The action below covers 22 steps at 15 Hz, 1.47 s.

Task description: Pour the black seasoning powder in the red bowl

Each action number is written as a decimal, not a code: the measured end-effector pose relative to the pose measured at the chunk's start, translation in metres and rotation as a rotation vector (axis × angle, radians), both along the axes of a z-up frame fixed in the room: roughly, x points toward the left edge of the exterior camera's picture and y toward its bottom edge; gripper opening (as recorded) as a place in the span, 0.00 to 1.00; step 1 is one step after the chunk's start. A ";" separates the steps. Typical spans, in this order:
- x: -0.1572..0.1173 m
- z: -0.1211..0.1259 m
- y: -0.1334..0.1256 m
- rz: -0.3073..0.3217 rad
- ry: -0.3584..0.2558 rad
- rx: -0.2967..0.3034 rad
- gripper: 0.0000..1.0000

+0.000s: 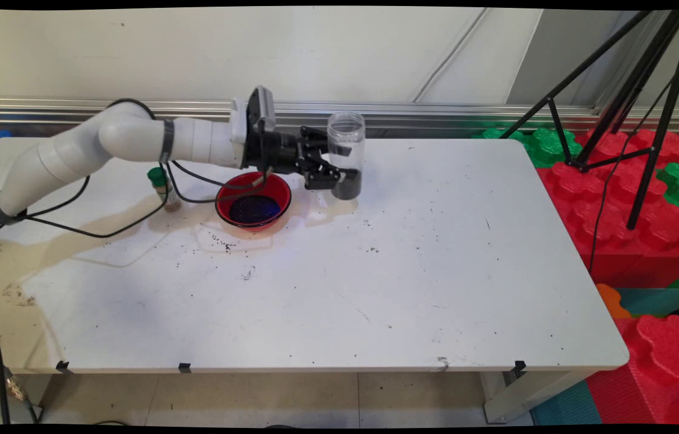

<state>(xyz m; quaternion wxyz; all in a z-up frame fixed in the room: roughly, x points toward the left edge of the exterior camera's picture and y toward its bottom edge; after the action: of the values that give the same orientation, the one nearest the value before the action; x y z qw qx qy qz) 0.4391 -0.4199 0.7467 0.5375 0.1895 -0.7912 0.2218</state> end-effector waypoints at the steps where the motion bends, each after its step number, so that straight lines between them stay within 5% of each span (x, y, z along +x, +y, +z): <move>1: 0.004 0.005 0.000 0.001 -0.001 -0.006 0.00; 22: 0.108 0.042 -0.016 0.033 -0.113 -0.126 0.00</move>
<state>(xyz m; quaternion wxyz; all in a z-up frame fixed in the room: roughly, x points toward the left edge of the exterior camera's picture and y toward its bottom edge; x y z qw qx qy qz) 0.5470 -0.4360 0.7885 0.4993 0.1556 -0.8013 0.2905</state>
